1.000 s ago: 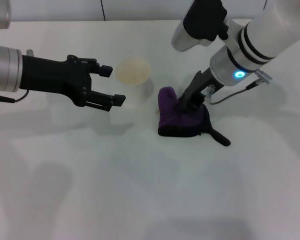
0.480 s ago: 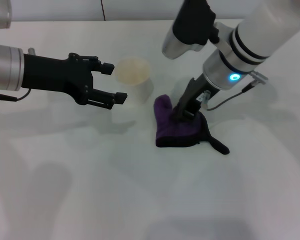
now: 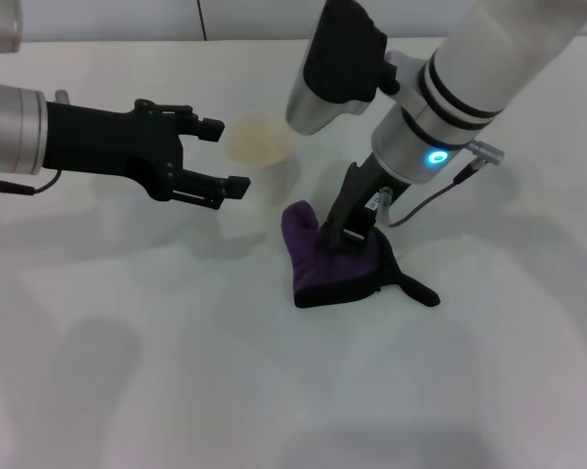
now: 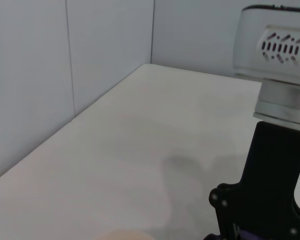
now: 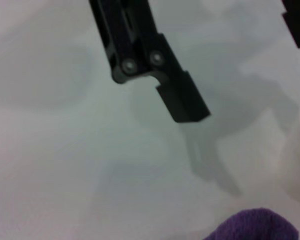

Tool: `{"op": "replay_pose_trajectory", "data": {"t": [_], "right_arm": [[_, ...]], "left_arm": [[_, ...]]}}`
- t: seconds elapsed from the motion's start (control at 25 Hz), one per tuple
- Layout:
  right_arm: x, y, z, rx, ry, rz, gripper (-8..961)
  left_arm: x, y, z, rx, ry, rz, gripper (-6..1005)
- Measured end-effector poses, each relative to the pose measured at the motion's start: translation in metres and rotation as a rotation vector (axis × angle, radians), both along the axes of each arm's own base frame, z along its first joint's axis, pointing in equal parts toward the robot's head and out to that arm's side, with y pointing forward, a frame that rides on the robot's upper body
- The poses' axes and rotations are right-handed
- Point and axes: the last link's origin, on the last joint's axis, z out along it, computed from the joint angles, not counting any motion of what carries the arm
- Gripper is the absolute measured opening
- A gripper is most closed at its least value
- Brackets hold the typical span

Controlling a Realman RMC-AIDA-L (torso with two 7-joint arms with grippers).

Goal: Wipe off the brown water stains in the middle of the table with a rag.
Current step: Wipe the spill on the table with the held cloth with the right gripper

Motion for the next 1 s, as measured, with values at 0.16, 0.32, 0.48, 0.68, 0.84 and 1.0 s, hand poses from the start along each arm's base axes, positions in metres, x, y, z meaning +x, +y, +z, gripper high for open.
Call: {"op": "replay_pose_trajectory", "data": {"t": [0.16, 0.32, 0.48, 0.68, 0.84, 1.0], "right_arm": [[-0.0009, -0.0009, -0.0029, -0.005, -0.024, 0.011, 80], [-0.0006, 0.0006, -0.0037, -0.003, -0.043, 0.020, 80], [-0.0033, 0.0033, -0.0041, 0.009, -0.046, 0.036, 80], [-0.0022, 0.0060, -0.0036, 0.022, -0.057, 0.041, 80], [0.0026, 0.0082, -0.0029, 0.030, -0.078, 0.028, 80], [0.0021, 0.0081, -0.0030, 0.028, -0.081, 0.029, 80]], "left_arm": [[0.0011, 0.0007, 0.0002, 0.004, 0.000, -0.011, 884], [0.0017, 0.0012, 0.0001, 0.006, -0.001, -0.013, 884], [0.0010, 0.0016, 0.0000, 0.009, 0.002, -0.011, 884], [0.0017, 0.0036, -0.0025, 0.011, 0.006, -0.011, 884], [0.0021, 0.0043, -0.0032, 0.013, 0.007, -0.011, 884], [0.0026, 0.0047, -0.0033, 0.013, 0.007, -0.012, 882]]}}
